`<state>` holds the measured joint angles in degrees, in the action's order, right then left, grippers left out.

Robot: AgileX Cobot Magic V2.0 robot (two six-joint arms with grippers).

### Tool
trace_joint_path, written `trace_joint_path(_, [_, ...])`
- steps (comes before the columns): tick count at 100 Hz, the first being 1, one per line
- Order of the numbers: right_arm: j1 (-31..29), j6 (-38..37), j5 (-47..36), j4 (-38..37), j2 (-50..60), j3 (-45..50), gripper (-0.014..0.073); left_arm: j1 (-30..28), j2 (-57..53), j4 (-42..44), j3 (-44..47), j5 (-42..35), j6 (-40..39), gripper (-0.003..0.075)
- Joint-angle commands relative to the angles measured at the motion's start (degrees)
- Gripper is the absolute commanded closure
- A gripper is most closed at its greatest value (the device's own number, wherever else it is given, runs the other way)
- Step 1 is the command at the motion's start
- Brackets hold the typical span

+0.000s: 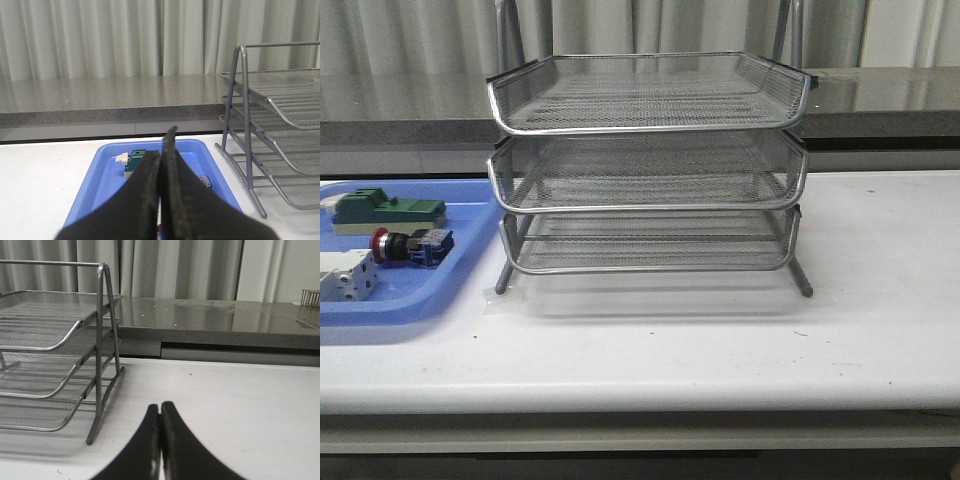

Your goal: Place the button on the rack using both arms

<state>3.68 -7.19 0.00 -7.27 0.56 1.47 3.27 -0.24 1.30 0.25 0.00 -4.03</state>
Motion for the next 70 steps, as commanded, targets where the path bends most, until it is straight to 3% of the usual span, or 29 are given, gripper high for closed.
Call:
trace_joint_path(1, [-0.4,0.0,-5.2,-0.2,1.0,0.1,0.0651,0.5,-1.9,-0.4,1.9,-4.3,-0.5,0.0741])
trace_joint_path(24, [-0.4,0.0,-6.8,-0.1,1.0,-0.8,0.0651,0.5,-1.9,-0.4,1.9,-4.3,-0.5,0.0741])
trace_joint_path(70, [-0.4,0.0,18.2,0.8,-7.8,-21.7,0.0651,0.5,-1.9,-0.4,1.9,-4.3,-0.5,0.0741])
